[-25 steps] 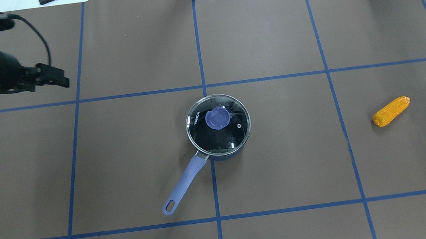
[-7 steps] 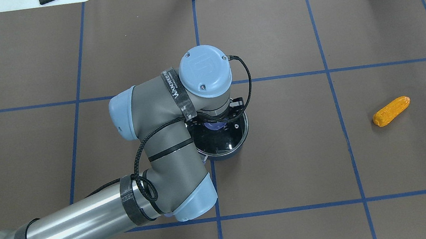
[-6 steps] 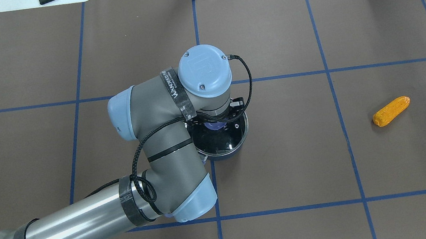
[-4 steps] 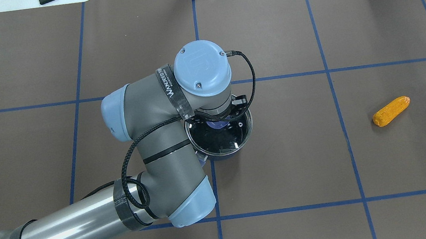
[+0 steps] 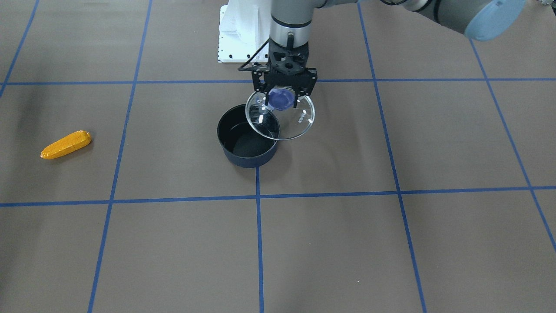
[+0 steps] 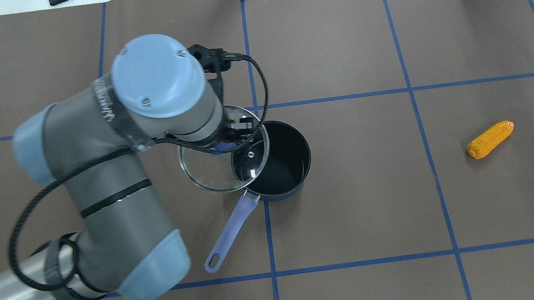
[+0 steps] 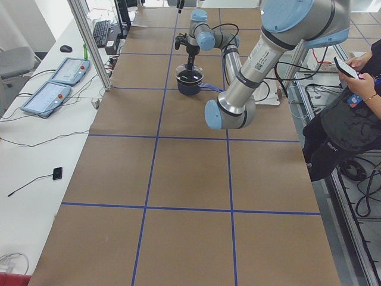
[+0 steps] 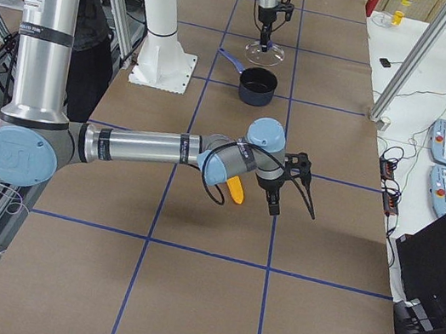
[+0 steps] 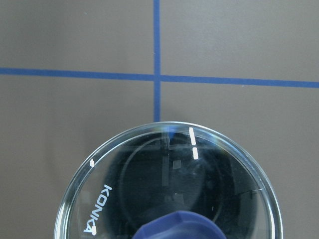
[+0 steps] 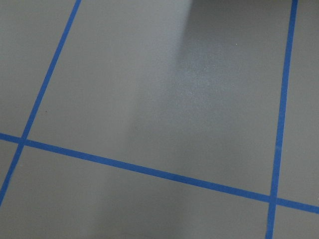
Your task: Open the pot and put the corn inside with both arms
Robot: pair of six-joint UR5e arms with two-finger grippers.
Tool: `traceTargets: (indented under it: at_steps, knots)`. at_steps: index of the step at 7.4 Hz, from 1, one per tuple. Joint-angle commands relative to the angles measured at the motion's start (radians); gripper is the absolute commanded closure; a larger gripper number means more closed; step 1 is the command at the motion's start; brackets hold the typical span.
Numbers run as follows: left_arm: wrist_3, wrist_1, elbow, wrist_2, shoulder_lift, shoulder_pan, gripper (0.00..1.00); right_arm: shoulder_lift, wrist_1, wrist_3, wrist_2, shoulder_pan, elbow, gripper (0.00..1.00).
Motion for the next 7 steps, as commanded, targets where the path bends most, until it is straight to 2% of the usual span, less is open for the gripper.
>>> traceTargets:
  at_steps: [1,2,4,6,7]
  knots:
    - [0.314,-0.027,-0.084,-0.123,0.200,-0.171,0.77,0.000,0.000,0.000,0.000,-0.006,0.000,0.00]
    - [0.446,-0.057,-0.082,-0.160,0.286,-0.238,0.77,0.000,0.001,0.000,0.000,-0.011,-0.001,0.00]
    - [0.684,-0.221,-0.071,-0.270,0.506,-0.352,0.77,0.000,0.001,0.000,-0.002,-0.011,-0.003,0.00]
    - [0.766,-0.415,-0.065,-0.302,0.721,-0.368,0.76,0.000,0.001,0.000,-0.002,-0.012,-0.005,0.00]
    - [0.774,-0.561,-0.052,-0.311,0.819,-0.368,0.76,0.005,0.001,0.000,-0.003,-0.014,-0.012,0.00]
